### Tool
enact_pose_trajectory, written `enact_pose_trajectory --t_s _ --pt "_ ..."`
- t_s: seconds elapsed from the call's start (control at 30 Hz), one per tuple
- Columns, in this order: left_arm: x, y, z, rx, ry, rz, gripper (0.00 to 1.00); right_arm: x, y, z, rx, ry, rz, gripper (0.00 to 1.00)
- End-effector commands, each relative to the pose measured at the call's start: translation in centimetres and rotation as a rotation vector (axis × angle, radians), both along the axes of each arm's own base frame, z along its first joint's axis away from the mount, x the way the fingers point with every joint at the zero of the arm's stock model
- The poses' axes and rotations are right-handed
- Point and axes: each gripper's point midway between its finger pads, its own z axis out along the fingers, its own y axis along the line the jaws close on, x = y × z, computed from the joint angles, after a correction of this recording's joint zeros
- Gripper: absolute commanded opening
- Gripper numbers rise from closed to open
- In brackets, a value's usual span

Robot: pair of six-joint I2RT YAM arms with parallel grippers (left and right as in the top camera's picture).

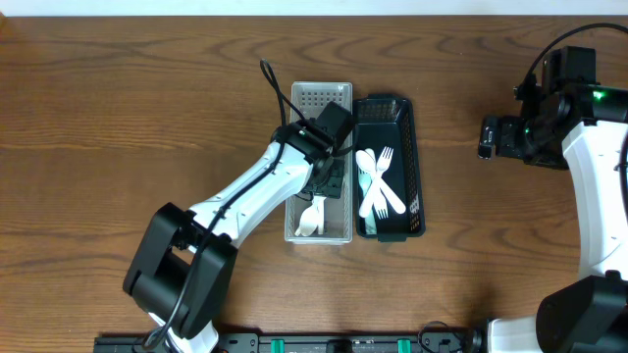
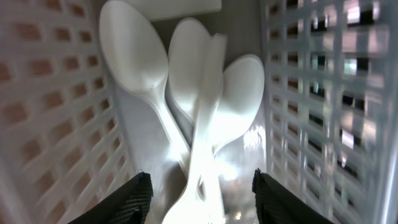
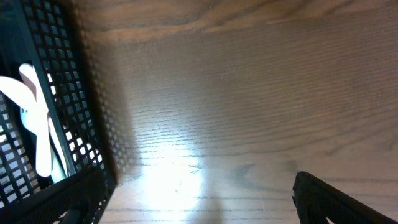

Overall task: Pack container
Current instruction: 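Carry the spoon into the white tray and release it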

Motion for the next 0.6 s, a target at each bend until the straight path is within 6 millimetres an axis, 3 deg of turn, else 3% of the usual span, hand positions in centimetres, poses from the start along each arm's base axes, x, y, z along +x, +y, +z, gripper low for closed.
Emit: enact_pose_trajectory --t_s 0.0,0.13,0.3,0.37,0.57 --pt "1.8 -0.1 5.6 -0.028 -0.134 -0.043 0.57 0.1 0.0 0.0 0.007 -0.005 -0.004 0.99" --pt "3.1 2.1 11.2 0.001 -0.290 -0.025 0.62 0.7 0.0 0.2 0.004 -0.032 -0.002 0.99" --pt "4.8 7.9 16.5 0.046 -0.462 0.125 0.79 3.0 1.1 0.9 -0.008 -0.124 0.045 0.99" --pt "5.7 10.5 17.5 0.044 -0.495 0.201 0.98 4.7 2.2 1.6 -0.017 -0.195 0.090 0.99" --pt "9.5 18.6 18.0 0.073 -0.555 0.434 0.98 10.9 5.9 4.6 -0.029 -0.468 0.187 0.99"
